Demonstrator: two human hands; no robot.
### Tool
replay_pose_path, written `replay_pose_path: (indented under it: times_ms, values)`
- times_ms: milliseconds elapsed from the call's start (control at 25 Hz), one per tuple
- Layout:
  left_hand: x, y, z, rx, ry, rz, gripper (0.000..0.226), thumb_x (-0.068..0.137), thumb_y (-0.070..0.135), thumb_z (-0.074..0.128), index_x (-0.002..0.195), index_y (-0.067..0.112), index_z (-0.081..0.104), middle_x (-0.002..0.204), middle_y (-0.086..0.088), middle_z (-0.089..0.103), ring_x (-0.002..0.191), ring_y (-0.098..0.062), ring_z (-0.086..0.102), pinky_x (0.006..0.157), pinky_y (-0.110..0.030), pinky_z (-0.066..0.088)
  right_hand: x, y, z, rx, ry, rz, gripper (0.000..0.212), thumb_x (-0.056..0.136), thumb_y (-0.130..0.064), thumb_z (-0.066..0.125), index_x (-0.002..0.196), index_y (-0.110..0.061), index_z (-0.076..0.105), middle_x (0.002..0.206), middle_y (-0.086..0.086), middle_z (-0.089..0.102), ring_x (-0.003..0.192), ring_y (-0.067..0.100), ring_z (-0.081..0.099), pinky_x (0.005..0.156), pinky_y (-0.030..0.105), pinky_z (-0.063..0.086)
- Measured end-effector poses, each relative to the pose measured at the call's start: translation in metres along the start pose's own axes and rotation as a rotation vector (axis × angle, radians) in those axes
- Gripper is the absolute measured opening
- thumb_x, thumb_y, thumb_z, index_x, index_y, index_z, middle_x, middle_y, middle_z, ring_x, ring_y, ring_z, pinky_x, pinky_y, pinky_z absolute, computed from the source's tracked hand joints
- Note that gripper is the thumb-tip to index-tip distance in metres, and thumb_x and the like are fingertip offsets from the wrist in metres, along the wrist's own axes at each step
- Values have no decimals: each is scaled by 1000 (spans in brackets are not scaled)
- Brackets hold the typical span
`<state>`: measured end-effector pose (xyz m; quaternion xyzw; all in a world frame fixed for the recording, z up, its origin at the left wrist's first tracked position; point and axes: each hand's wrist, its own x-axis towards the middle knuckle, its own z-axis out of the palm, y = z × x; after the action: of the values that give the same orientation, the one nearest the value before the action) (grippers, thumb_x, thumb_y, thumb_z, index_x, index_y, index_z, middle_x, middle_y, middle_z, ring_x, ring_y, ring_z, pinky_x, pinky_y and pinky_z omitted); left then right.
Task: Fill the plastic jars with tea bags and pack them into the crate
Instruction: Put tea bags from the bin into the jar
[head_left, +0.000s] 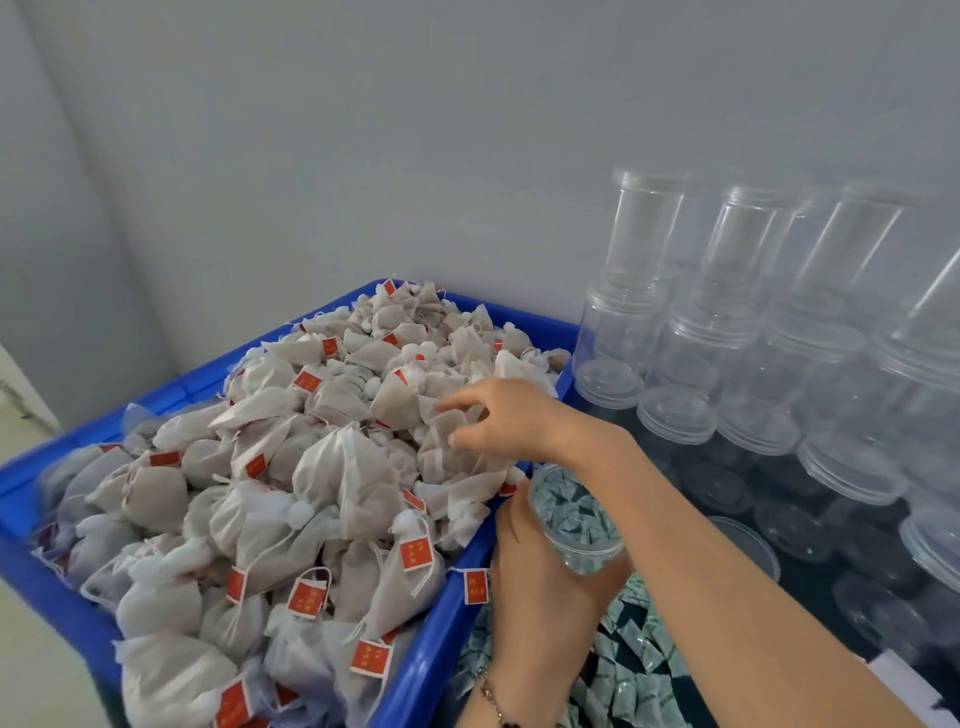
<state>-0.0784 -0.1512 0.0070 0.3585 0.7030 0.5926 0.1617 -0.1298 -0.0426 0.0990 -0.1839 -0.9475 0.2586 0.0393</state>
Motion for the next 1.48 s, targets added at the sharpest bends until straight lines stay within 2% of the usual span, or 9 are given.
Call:
replay_pose_path:
  times_ms: [160,280,480,640,840,1040,1160,1280,1480]
  values:
    - [-2,3,-6,-39,-9,6,81,50,53,74,123,43,41,118,22,49,113,3,49,98,-28,46,-5,-5,6,-120,214,0,25,94,-16,50,116,-11,61,115,5,58,101,17,57,75,21,40]
    - [-8,5,-10,-41,-11,25,82,54,42,82,117,58,31,116,32,40,110,12,41,93,-14,40,-17,-5,-7,266,405,141,18,102,-16,33,112,-18,48,108,5,57,90,14,57,73,27,48]
    - [-15,4,-13,-76,-16,-24,99,55,39,88,135,39,31,111,36,29,106,11,34,83,-5,28,-52,-11,-40,867,545,334,25,96,-11,37,115,-27,41,112,10,54,87,27,66,71,42,58]
    - [-18,4,-14,-32,0,-8,105,57,43,87,142,33,25,120,28,27,112,8,29,85,-4,24,-90,-16,-67,263,289,368,32,79,-20,71,103,-22,50,90,5,59,62,13,57,46,22,46]
    - [-23,4,-13,8,7,10,98,60,43,86,139,32,28,120,23,32,111,3,37,79,-6,33,-95,-27,-53,-264,-180,371,29,82,-37,69,101,-16,64,86,0,67,58,9,61,42,15,44]
    - [-27,-2,-11,13,-7,-50,101,58,43,87,140,30,30,112,28,32,113,2,38,101,-21,38,-53,-13,-15,-279,93,210,28,94,-8,51,120,-14,60,116,7,63,94,17,62,77,27,49]
    - [-24,-4,-10,1,2,-73,99,57,39,88,138,31,32,112,26,33,114,1,39,100,-20,35,-39,1,7,-210,-111,263,10,91,-14,53,100,-10,57,102,10,59,89,21,57,67,27,44]
    - [-20,-3,-10,-9,3,-81,98,57,38,88,138,31,33,117,22,35,122,-4,42,101,-23,38,-43,7,14,-161,-57,207,4,86,-15,56,85,-13,53,89,4,56,82,20,56,62,28,44]
    - [-23,-3,-13,-29,3,-106,105,55,42,88,141,34,27,125,25,32,121,-3,41,104,-29,41,-66,0,0,137,333,168,36,92,-8,50,126,-18,44,102,1,62,77,16,66,69,32,57]
